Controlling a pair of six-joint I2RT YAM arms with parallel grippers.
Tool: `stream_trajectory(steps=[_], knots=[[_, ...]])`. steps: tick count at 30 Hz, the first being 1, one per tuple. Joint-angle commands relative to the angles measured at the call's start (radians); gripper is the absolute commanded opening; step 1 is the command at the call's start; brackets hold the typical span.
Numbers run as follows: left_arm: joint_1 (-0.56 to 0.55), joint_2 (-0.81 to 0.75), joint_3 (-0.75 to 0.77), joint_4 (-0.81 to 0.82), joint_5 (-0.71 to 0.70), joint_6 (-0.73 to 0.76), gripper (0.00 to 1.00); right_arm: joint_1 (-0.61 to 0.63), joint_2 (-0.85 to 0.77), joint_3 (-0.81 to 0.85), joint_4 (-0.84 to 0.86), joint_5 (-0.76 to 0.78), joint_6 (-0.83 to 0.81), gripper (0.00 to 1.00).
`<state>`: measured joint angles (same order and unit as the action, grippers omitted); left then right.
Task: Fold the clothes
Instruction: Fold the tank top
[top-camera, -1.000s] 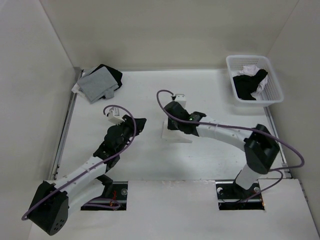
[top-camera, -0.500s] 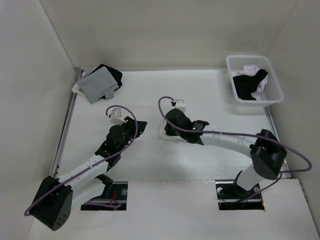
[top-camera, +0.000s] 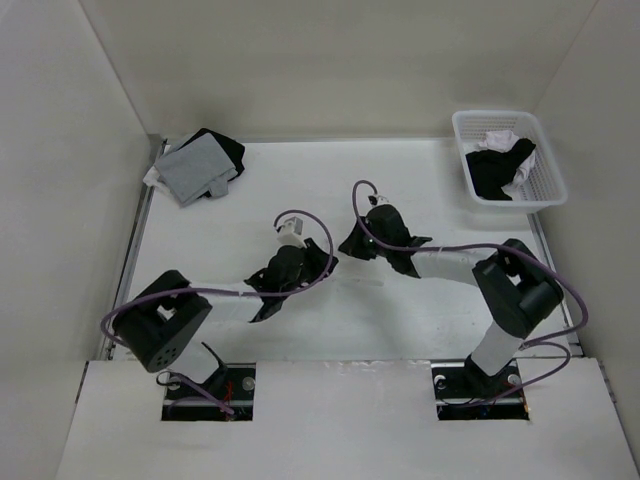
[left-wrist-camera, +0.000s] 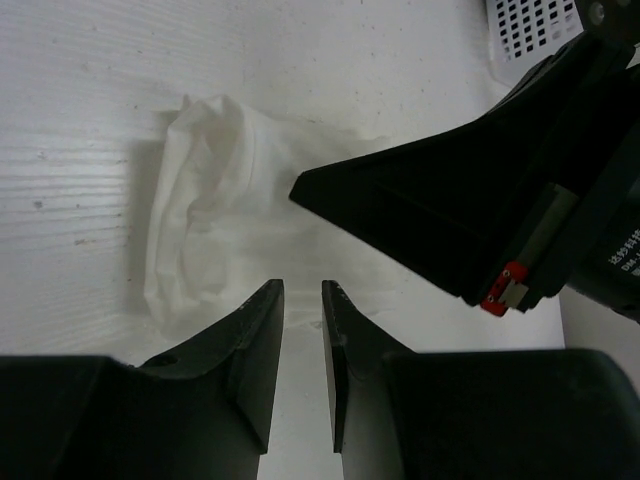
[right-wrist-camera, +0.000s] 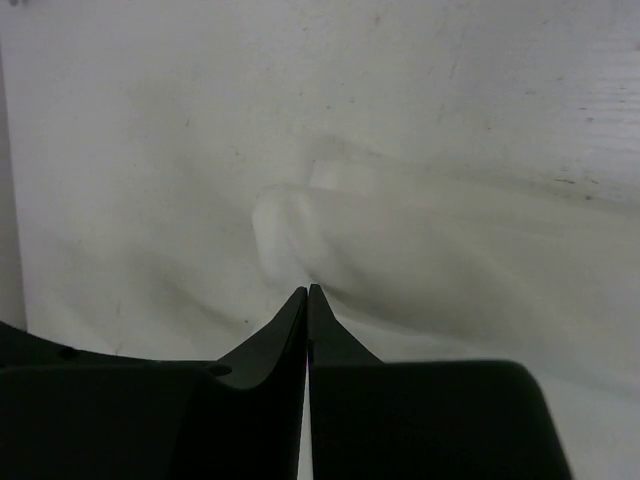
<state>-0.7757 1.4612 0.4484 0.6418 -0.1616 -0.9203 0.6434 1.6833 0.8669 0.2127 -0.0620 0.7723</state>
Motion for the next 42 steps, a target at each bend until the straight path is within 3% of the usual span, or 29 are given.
stream_trajectory(steps=[1, 7, 20, 29, 36, 42], knots=[[-0.003, 0.083, 0.07, 0.088, -0.03, 0.035, 0.2, -0.009, 0.053, 0.026, 0.158, -0.102, 0.031, 0.04], [0.04, 0.234, 0.082, 0.068, -0.009, -0.012, 0.17, -0.047, 0.183, 0.092, 0.197, -0.122, 0.065, 0.04], [0.023, 0.136, -0.043, 0.078, -0.024, -0.055, 0.17, -0.103, 0.329, 0.167, 0.263, -0.125, 0.182, 0.05], [0.025, 0.018, -0.053, 0.065, -0.023, -0.051, 0.17, -0.126, 0.291, 0.163, 0.366, -0.255, 0.274, 0.1], [0.029, -0.128, -0.042, -0.019, -0.044, -0.034, 0.17, -0.132, 0.141, 0.063, 0.364, -0.257, 0.226, 0.24], [0.065, -0.117, -0.014, -0.025, -0.038, -0.023, 0.17, -0.13, 0.19, 0.076, 0.333, -0.225, 0.217, 0.1]])
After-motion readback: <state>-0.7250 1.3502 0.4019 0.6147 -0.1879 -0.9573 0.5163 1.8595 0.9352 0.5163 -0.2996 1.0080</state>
